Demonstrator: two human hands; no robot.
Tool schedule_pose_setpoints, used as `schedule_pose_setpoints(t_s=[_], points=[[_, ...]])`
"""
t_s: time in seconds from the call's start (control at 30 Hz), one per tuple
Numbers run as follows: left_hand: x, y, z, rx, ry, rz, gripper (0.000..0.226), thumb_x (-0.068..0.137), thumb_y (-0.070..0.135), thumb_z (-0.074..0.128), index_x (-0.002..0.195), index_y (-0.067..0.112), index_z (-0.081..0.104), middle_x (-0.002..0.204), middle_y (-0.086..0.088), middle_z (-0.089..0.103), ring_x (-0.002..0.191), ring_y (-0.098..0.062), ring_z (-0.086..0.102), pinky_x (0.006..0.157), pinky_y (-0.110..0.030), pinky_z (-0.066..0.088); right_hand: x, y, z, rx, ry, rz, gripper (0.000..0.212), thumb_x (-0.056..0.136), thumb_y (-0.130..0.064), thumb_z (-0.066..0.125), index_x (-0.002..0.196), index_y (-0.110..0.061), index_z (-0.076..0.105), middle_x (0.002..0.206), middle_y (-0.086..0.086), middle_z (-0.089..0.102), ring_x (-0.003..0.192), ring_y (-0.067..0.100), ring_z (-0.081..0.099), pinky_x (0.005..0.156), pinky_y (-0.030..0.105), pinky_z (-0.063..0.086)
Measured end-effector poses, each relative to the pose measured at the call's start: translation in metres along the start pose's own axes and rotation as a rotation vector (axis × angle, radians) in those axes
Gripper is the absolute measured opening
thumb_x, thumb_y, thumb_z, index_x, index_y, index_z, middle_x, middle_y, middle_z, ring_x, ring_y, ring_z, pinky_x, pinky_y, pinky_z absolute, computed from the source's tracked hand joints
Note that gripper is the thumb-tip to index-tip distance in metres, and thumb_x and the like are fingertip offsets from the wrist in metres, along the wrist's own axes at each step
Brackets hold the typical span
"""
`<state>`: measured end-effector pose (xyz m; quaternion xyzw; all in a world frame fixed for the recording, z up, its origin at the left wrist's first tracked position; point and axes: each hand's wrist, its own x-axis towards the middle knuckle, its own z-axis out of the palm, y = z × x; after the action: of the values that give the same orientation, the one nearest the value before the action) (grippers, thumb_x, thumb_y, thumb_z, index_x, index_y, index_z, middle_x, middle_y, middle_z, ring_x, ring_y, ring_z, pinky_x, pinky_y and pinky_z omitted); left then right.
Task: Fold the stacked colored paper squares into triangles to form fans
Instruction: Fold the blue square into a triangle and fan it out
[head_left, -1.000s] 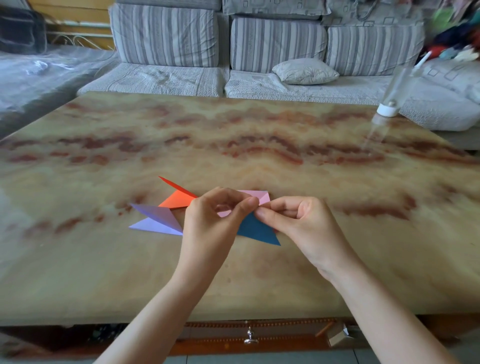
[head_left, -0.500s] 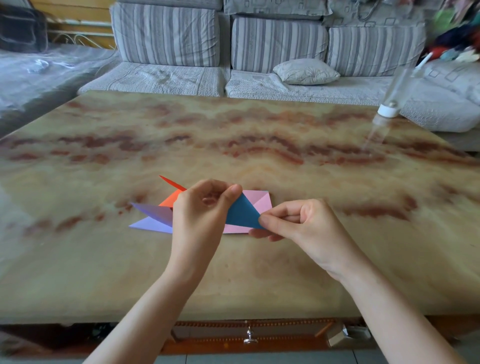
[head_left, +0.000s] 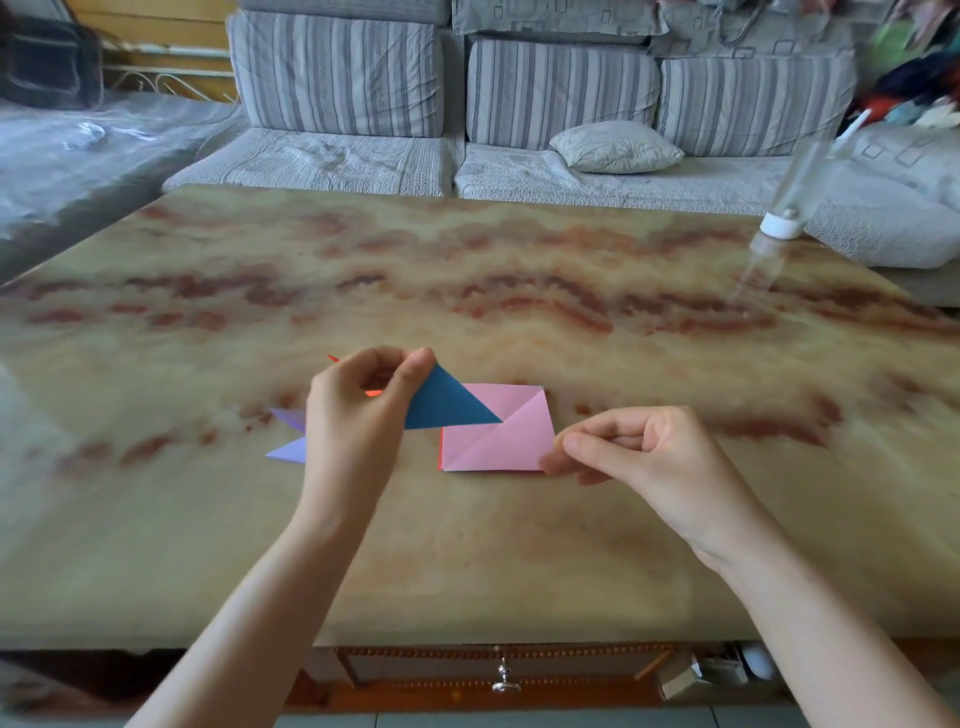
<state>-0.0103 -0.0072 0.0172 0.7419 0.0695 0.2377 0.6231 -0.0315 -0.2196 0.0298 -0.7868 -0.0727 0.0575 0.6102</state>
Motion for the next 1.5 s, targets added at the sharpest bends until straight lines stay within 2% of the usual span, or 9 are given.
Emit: schedule_pose_setpoints(t_s=[0.3, 0.5, 0.67, 0.8, 0.93, 1.17, 1.3, 1.4, 1.5], points=[[-0.017, 0.005, 0.018, -0.023, -0.088, 0.011, 0.019, 0.086, 0.02, 0.066, 0.069, 0.013, 0.065, 0.059, 0.013, 0.058, 0.055, 0.005, 0.047, 0.056, -0.006, 0.034, 0.005, 0.0, 0.02, 0.087, 0.017, -0.026, 0.017, 0.082, -0.021, 0.068, 0.088, -0.006, 0.073, 0.082, 0.008, 0.076, 0.075, 0.02, 0.072, 0.068, 0.029, 0.052], [-0.021, 0.005, 0.018, 0.029, -0.112, 0.006, 0.018, 0.086, 0.022, 0.066, 0.07, 0.013, 0.065, 0.061, 0.012, 0.059, 0.057, 0.005, 0.05, 0.057, -0.006, 0.036, 0.006, -0.001, 0.023, 0.05, -0.02, -0.033, 0.006, 0.082, -0.01, 0.07, 0.079, -0.006, 0.073, 0.073, 0.008, 0.075, 0.069, 0.021, 0.071, 0.063, 0.024, 0.05], [-0.017, 0.001, 0.012, 0.126, -0.09, 0.023, 0.016, 0.086, 0.022, 0.065, 0.073, 0.014, 0.068, 0.063, 0.011, 0.062, 0.058, 0.006, 0.05, 0.057, -0.01, 0.039, 0.007, 0.001, 0.026, 0.048, -0.056, -0.002, 0.01, 0.082, -0.012, 0.07, 0.076, -0.004, 0.072, 0.073, 0.01, 0.075, 0.067, 0.02, 0.071, 0.063, 0.024, 0.049], [0.01, -0.001, -0.018, 0.264, 0.088, 0.022, 0.012, 0.088, 0.023, 0.063, 0.078, 0.016, 0.066, 0.07, 0.007, 0.062, 0.059, 0.002, 0.051, 0.049, -0.007, 0.038, 0.007, 0.007, 0.02, 0.004, 0.007, -0.023, 0.012, 0.082, -0.009, 0.07, 0.074, -0.001, 0.071, 0.069, 0.007, 0.074, 0.064, 0.018, 0.07, 0.062, 0.024, 0.049], [0.019, -0.012, -0.044, 0.509, 0.004, -0.035, 0.01, 0.084, 0.025, 0.067, 0.074, 0.023, 0.066, 0.07, 0.003, 0.063, 0.063, -0.005, 0.052, 0.051, -0.016, 0.036, 0.008, 0.009, 0.012, 0.007, 0.092, -0.089, 0.01, 0.084, -0.007, 0.067, 0.075, -0.006, 0.071, 0.07, 0.005, 0.074, 0.065, 0.015, 0.069, 0.061, 0.018, 0.049], [0.02, -0.023, -0.051, 0.677, 0.003, -0.054, 0.01, 0.086, 0.028, 0.065, 0.082, 0.02, 0.068, 0.08, 0.0, 0.06, 0.074, -0.022, 0.053, 0.054, -0.03, 0.035, 0.013, 0.021, 0.019, -0.386, 0.191, -0.276, 0.002, 0.082, -0.019, 0.071, 0.081, -0.019, 0.073, 0.081, -0.013, 0.071, 0.083, 0.003, 0.062, 0.079, 0.016, 0.045], [0.024, -0.037, -0.05, 0.781, -0.016, -0.034, 0.018, 0.089, 0.031, 0.061, 0.086, 0.014, 0.067, 0.088, -0.004, 0.06, 0.081, -0.023, 0.052, 0.064, -0.031, 0.033, 0.024, 0.037, 0.026, -0.678, 0.066, -0.363, 0.037, 0.076, -0.027, 0.077, 0.112, -0.023, 0.07, 0.119, -0.014, 0.064, 0.117, 0.009, 0.054, 0.102, 0.019, 0.032], [0.028, -0.04, -0.052, 0.84, 0.003, -0.026, 0.025, 0.09, 0.036, 0.057, 0.086, 0.013, 0.067, 0.091, -0.007, 0.062, 0.082, -0.026, 0.052, 0.065, -0.031, 0.032, 0.031, 0.047, 0.031, -0.791, 0.021, -0.342, 0.047, 0.076, -0.028, 0.077, 0.122, -0.025, 0.064, 0.128, -0.007, 0.061, 0.123, 0.016, 0.051, 0.104, 0.018, 0.026], [0.03, -0.033, -0.053, 0.859, 0.048, 0.055, 0.028, 0.089, 0.042, 0.057, 0.086, 0.016, 0.068, 0.085, -0.002, 0.058, 0.082, -0.023, 0.047, 0.068, -0.031, 0.031, 0.036, 0.05, 0.031, -0.781, 0.039, -0.314, 0.04, 0.074, -0.025, 0.079, 0.113, -0.024, 0.07, 0.117, -0.002, 0.068, 0.113, 0.022, 0.058, 0.097, 0.024, 0.035]])
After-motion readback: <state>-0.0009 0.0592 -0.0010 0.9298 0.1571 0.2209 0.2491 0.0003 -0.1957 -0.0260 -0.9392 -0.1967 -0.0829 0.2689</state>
